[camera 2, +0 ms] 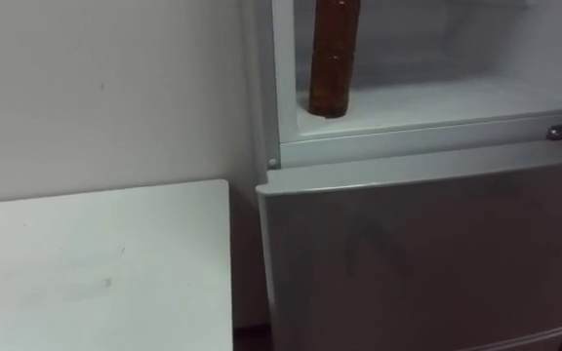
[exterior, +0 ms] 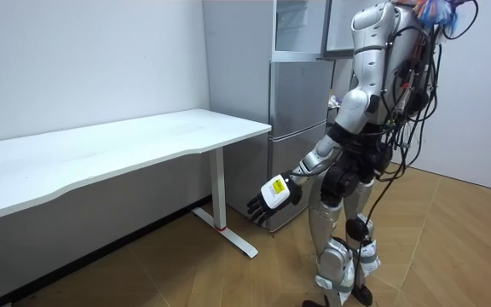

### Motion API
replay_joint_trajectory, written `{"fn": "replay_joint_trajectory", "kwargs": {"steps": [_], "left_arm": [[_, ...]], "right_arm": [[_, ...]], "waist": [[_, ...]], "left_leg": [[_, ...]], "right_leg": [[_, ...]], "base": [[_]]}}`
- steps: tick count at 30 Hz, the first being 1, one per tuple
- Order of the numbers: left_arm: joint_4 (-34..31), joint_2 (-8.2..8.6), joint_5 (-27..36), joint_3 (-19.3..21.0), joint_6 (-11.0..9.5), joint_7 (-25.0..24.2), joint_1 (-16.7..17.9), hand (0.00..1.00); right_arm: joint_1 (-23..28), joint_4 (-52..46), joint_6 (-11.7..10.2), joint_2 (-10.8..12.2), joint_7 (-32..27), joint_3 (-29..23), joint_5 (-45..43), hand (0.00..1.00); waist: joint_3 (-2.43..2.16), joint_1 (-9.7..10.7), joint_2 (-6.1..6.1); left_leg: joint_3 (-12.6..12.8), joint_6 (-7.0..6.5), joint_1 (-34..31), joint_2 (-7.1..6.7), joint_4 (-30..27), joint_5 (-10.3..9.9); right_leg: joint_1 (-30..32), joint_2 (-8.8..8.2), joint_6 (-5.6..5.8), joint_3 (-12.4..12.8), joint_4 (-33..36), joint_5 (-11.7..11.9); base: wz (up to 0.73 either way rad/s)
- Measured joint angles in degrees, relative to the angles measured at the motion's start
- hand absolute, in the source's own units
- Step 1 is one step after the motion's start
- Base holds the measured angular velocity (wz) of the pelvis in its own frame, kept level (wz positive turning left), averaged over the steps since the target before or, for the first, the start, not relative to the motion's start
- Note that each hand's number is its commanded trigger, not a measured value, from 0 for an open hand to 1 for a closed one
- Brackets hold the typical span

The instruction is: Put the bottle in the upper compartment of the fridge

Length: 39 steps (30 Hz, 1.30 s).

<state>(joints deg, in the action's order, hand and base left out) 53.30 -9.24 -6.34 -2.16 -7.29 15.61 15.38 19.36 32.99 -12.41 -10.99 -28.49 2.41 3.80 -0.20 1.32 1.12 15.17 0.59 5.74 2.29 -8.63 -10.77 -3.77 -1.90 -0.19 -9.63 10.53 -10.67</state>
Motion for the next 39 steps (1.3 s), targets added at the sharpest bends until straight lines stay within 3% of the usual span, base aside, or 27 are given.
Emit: {"fn": "replay_joint_trajectory", "kwargs": {"steps": [12, 18, 21, 26, 28, 33, 39], "left_arm": [[1.15, 0.21, 2.3, -2.57, -1.09, -0.02, -0.07, 0.0], [1.54, 0.21, 2.18, -2.3, -1.6, -0.1, -0.1, 0.0], [2.68, 0.26, 5.86, -2.48, -1.62, -1.88, -0.07, 0.0], [6.3, 0.37, 13.79, -2.0, -1.28, -5.32, -0.17, 0.0], [7.06, 1.09, 15.93, -0.56, -0.35, -7.03, -0.23, 0.0], [9.05, 1.57, 20.51, 2.36, 1.07, -9.27, -0.3, 0.0], [9.1, 1.93, 21.43, 5.56, 2.8, -11.37, 0.18, 0.0]], "right_arm": [[-1.85, 12.89, -0.69, 0.24, -2.24, 2.07, 0.6, 0.0], [-3.72, 17.8, -0.33, 1.6, 6.35, 3.13, 1.39, 0.0], [-4.46, 20.39, 0.28, 2.48, 11.25, 3.21, 2.95, 0.0], [-4.57, 23.28, 3.06, 2.5, 17.34, 2.97, 7.37, 0.0], [-4.63, 24.01, 3.82, 2.52, 19.34, 2.9, 8.7, 0.0], [-4.84, 24.92, 5.44, 2.6, 22.49, 1.74, 10.18, 0.0], [-4.98, 25.63, 7.61, 2.77, 25.68, -0.61, 10.22, 0.0]], "waist": [[0.21, -0.18, -0.73], [0.42, -0.29, -1.39], [0.39, -0.26, -1.45], [0.4, -0.45, -1.21], [0.42, -0.5, -1.01], [0.39, -1.1, -1.08], [0.19, -1.58, -1.39]], "left_leg": [[-0.09, 0.0, -0.43, 0.0, 0.01, 0.01], [-0.32, 0.02, -0.63, -0.01, 0.11, -0.01], [-0.54, 0.04, -1.03, -0.02, 0.1, -0.05], [-1.2, 0.17, -0.6, -0.05, 0.08, -0.13], [-1.2, 0.18, -0.49, -0.04, 0.08, -0.14], [-1.35, 0.14, -0.44, -0.01, 0.0, -0.17], [-1.43, 0.14, -0.45, 0.0, -0.08, -0.17]], "right_leg": [[0.58, 0.05, -0.01, 0.08, 0.14, 0.0], [0.43, 0.06, -0.01, -0.03, -0.4, 0.01], [0.5, 0.04, 0.0, -0.65, -0.71, 0.03], [-0.21, 0.09, -0.01, -0.87, -1.0, 0.02], [-0.21, 0.1, -0.02, -0.67, -1.12, 0.01], [-0.2, 0.07, -0.04, -0.69, -0.82, -0.06], [-0.21, 0.03, -0.05, -0.85, -0.68, -0.05]], "base": [[0.0], [0.01], [0.03], [0.03], [-0.02], [0.0], [0.0]]}}
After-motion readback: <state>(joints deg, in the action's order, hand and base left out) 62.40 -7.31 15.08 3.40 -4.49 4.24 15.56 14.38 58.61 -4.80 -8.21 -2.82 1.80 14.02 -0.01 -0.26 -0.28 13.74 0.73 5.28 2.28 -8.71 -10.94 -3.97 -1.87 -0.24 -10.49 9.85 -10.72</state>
